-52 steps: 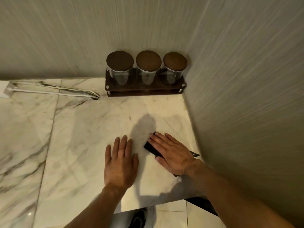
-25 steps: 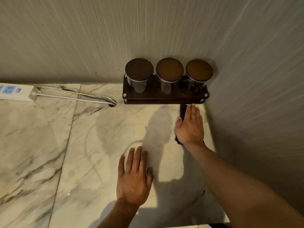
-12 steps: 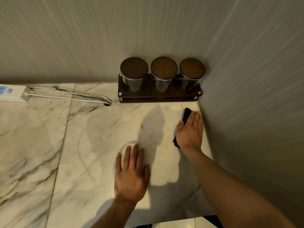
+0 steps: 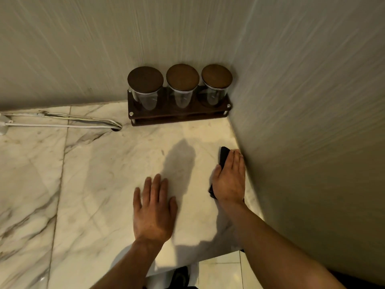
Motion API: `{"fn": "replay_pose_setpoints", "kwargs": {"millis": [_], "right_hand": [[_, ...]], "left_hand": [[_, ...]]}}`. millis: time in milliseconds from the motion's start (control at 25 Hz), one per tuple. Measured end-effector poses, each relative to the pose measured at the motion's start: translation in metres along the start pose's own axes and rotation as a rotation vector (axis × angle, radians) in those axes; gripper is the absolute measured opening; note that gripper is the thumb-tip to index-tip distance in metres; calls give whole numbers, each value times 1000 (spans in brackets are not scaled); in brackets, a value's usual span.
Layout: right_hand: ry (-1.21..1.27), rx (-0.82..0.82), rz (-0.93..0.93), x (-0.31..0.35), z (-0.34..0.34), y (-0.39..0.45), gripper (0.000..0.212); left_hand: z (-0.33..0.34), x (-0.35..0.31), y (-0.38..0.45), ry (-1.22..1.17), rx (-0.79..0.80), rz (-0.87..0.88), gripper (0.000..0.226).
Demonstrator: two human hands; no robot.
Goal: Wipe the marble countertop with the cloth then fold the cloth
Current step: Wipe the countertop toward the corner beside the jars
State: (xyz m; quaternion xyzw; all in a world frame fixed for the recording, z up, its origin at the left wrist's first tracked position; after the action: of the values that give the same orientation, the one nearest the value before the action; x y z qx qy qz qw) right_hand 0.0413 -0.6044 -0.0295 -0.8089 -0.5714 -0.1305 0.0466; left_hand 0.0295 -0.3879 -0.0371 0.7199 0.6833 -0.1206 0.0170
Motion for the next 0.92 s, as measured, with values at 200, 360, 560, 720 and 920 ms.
{"fn": "replay_pose_setpoints", "kwargs": {"millis": [200,360,560,720,920], "right_hand": [[32,-34,31,-3,-7,-38,56],[50,-47,91,-7,-11,-70,57],[99,-64,173,-12,-12,-102,58],[157,-99,278,-17,-13,-129,61],[221,-140,352,-20,-15,-159,68]], "left_hand": [[1,2,0,-12,-5,4,58],[0,0,-1,-25,10,15,60],[1,2,-1,-69,16,28,58],[3,3,0,-117,-5,47,57],[0,7,7,-194,70,50,58]]}}
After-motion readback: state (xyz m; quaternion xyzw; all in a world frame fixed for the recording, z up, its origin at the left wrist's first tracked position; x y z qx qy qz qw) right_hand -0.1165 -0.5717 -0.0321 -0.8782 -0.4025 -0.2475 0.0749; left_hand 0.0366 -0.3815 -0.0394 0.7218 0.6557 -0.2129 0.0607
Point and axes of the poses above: each hand's wrist, its own y-axis towards the middle knuckle, its own z-axis out of the palm, x = y × z, the point moved 4 cm from there along y, towards the middle knuckle, and after that the axes turned 15 degrees about -z, right-handed, at the moved point
